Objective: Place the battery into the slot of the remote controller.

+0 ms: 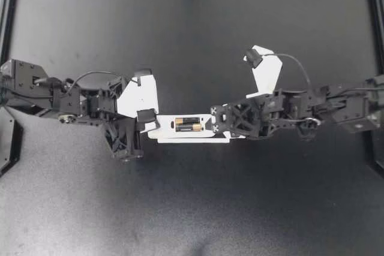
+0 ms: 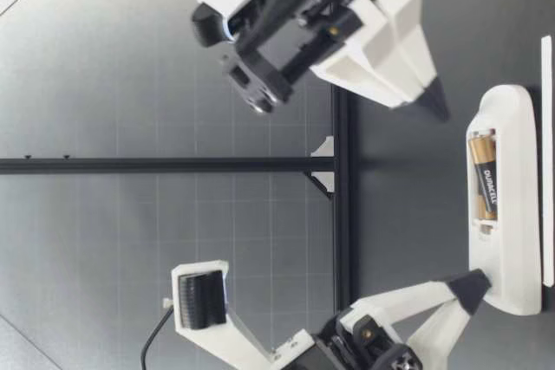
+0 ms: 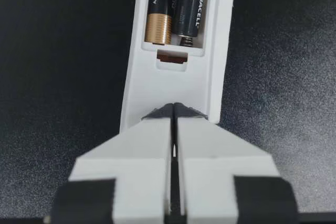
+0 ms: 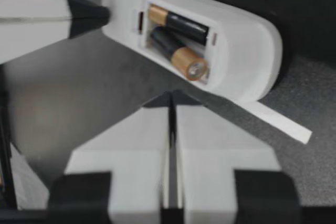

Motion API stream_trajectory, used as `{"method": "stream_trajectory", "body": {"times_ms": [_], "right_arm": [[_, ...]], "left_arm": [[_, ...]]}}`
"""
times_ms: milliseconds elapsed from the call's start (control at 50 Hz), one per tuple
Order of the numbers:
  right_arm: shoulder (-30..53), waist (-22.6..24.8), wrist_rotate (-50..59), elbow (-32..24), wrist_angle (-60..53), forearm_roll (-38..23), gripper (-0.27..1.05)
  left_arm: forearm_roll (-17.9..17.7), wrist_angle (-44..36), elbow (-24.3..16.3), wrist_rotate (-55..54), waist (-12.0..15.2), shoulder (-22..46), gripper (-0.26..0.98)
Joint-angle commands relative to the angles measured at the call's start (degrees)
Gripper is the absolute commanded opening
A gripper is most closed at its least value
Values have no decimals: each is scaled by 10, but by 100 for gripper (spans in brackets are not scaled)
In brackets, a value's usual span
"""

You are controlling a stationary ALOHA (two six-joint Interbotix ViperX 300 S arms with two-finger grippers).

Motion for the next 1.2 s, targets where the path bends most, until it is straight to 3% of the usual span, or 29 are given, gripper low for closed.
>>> {"method": "stream_trajectory", "body": {"times_ms": [0,1180], "right_arm": [[-1,3,1,-14,-6,-1,-14],[53,-13,-3,-42,-10,-32,-14]], "left_arm": [[-1,3,-2,-1,1,-3,-18],[-1,3,2,2,1,-1,-18]]}}
